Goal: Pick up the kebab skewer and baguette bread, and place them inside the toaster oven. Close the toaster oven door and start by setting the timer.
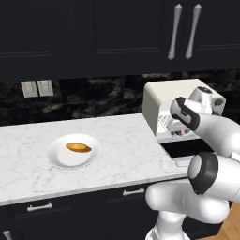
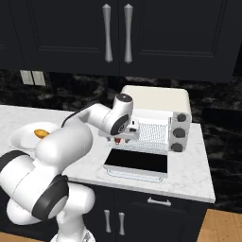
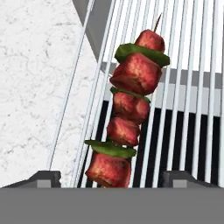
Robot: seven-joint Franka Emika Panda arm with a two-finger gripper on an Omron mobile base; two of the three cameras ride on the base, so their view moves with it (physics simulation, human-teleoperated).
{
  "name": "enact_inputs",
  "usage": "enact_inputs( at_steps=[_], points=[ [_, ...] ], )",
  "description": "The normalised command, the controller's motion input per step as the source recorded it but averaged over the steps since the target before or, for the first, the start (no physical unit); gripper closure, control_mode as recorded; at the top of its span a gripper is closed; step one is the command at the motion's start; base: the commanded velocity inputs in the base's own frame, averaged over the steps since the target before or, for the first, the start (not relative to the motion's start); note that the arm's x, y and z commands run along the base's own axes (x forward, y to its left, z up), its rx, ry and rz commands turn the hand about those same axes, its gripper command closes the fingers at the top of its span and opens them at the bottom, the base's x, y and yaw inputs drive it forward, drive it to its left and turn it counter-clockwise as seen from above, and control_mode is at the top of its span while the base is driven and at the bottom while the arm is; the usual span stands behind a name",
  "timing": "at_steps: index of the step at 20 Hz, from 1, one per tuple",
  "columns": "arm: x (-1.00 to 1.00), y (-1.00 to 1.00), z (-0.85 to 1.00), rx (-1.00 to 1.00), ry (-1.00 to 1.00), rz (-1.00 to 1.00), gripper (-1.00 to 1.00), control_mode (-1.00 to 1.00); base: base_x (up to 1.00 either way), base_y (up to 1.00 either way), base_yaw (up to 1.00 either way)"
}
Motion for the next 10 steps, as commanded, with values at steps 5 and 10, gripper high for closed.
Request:
enact_inputs(
  at_steps=[5,10],
  points=[
    [-0.57,0.17,0.87,0.00,-0.02,0.00,-1.00,-1.00,0.00,0.00,0.00],
    [-1.00,0.78,0.59,-0.05,0.00,0.00,-1.00,-1.00,0.00,0.00,0.00]
  ],
)
